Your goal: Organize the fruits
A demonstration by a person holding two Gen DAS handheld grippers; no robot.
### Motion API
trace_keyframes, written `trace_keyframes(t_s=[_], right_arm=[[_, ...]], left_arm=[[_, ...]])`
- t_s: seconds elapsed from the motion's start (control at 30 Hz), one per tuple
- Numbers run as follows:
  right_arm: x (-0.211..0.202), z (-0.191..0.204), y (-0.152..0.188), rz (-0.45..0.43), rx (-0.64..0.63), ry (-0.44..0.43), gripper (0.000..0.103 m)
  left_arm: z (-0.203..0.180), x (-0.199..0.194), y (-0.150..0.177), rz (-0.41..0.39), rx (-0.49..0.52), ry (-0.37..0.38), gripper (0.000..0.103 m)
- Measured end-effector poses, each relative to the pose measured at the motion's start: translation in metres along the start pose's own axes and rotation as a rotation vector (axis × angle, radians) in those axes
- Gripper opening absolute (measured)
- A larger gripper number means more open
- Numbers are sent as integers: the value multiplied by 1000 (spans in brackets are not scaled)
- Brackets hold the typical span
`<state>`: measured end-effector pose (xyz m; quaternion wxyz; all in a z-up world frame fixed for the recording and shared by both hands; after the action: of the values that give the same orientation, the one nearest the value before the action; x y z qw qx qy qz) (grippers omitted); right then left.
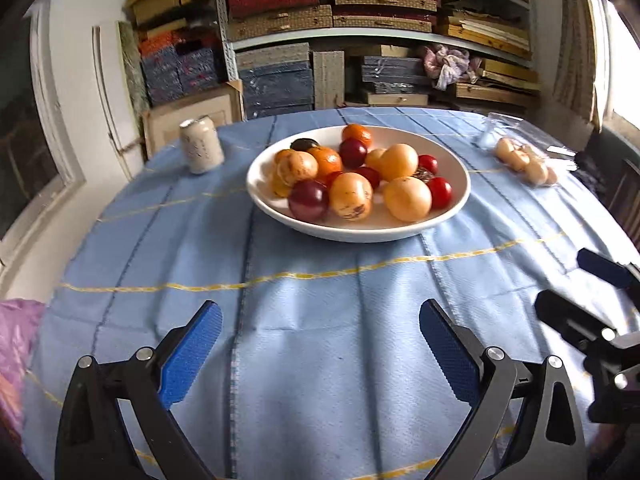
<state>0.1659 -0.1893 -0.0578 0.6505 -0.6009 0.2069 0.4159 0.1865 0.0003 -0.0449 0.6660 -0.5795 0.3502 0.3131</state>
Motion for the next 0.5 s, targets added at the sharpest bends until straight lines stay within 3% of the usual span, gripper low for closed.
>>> trace_keyframes(t_s=[0.5], right_arm=[[0, 4, 2, 4, -2, 12, 98]], left_arm=[[-2, -6, 4, -23, -20, 27, 100]])
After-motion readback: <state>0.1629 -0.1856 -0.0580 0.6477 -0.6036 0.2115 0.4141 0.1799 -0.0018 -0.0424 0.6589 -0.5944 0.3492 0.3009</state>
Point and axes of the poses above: each gripper's, at about its wrist camera, not at the fingertips, and x roughly the way its jaws point, z to its left, y to its underside, the point moved 1 cm from there along x, roughly the way its jaws point, and after that the axes turned 15 degrees about z, right-handed, at the moved point
